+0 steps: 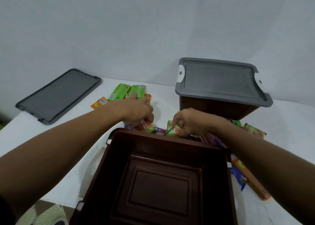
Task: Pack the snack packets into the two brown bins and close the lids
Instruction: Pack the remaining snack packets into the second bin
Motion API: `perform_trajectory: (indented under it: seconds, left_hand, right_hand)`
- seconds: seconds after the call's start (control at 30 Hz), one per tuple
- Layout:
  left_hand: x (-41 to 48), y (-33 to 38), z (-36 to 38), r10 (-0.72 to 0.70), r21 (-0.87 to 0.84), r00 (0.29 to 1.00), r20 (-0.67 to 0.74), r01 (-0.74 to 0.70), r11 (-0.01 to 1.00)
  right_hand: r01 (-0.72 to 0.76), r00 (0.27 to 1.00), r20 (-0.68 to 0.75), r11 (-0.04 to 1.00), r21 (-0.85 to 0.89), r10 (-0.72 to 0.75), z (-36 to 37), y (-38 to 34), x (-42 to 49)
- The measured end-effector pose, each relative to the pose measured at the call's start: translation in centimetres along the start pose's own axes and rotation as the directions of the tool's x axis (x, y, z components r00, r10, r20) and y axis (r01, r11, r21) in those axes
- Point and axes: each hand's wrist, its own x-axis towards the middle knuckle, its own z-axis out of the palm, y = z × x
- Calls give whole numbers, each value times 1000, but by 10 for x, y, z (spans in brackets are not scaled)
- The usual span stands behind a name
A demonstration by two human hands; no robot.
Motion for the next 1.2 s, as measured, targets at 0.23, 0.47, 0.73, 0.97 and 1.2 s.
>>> perform_trajectory:
  seconds: [0.23, 0.47, 0.73, 0.97, 1.2]
  left_hand:
    - [-13, -21, -8, -93, -453, 948, -303, -57, 890]
    - [-43, -8, -22, -132, -894, 906, -402, -357, 269]
    - [-68, 7, -31, 154, -918, 905, -398, -391, -73]
    - [-102, 19, -28, 172, -823, 914, -367, -405, 399]
    - [-118, 42, -19, 170, -618, 927, -333, -351, 703]
  right_hand:
    - [-43, 992, -90, 912, 408, 87, -25, -3, -19]
    - [80, 986, -140, 477, 875, 92, -53, -5, -45]
    - [146, 984, -150, 46, 988, 99, -45, -45, -94]
    - [-41, 912, -59, -235, 971, -405, -12, -47, -135]
    - [-21, 997, 63, 655, 755, -41, 0, -76, -167]
